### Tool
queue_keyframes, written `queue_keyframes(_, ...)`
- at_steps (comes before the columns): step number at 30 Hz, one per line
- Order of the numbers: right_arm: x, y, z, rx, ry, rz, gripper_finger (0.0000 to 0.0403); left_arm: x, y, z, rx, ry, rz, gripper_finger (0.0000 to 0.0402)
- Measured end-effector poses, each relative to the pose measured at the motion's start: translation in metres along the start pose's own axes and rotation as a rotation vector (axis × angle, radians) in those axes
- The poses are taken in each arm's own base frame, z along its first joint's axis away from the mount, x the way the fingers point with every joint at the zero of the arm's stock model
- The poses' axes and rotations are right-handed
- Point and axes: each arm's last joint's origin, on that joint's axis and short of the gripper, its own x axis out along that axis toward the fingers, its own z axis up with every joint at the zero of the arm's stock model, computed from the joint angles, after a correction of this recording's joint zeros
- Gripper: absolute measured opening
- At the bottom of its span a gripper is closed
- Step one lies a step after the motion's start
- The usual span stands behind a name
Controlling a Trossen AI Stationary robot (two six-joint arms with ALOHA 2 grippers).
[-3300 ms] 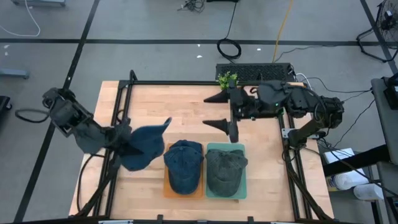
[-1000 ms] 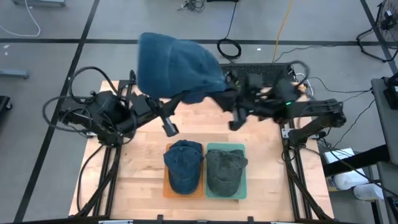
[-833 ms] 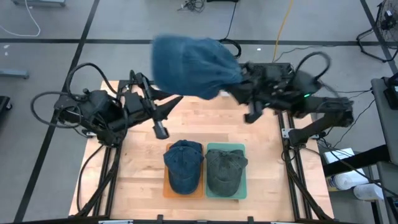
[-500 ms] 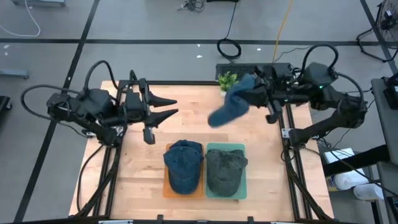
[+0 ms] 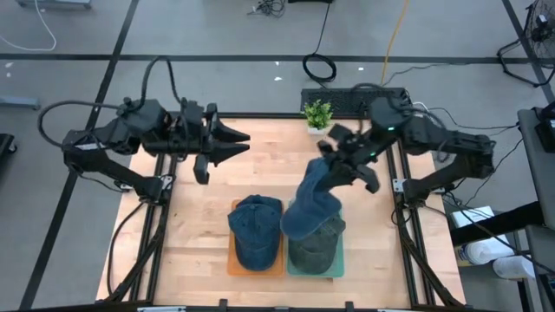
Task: Pick & Place hat
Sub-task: Put the blue cap into the orange bin
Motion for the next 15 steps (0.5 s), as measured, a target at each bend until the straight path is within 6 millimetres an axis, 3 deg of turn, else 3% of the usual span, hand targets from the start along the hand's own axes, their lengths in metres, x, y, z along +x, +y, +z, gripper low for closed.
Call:
queue_keyframes(10,0.050,-0.023,0.009,-0.008,0.020,0.254,0.0000,0.032,0.014,-0.015,-0.078,0.116,-0.140,0.0116)
queue_keyframes(15,0.063,-0.032,0.013,-0.017,-0.005,0.318,0.0000,0.054,0.017,-0.027,-0.075,0.150,-0.147,0.0116)
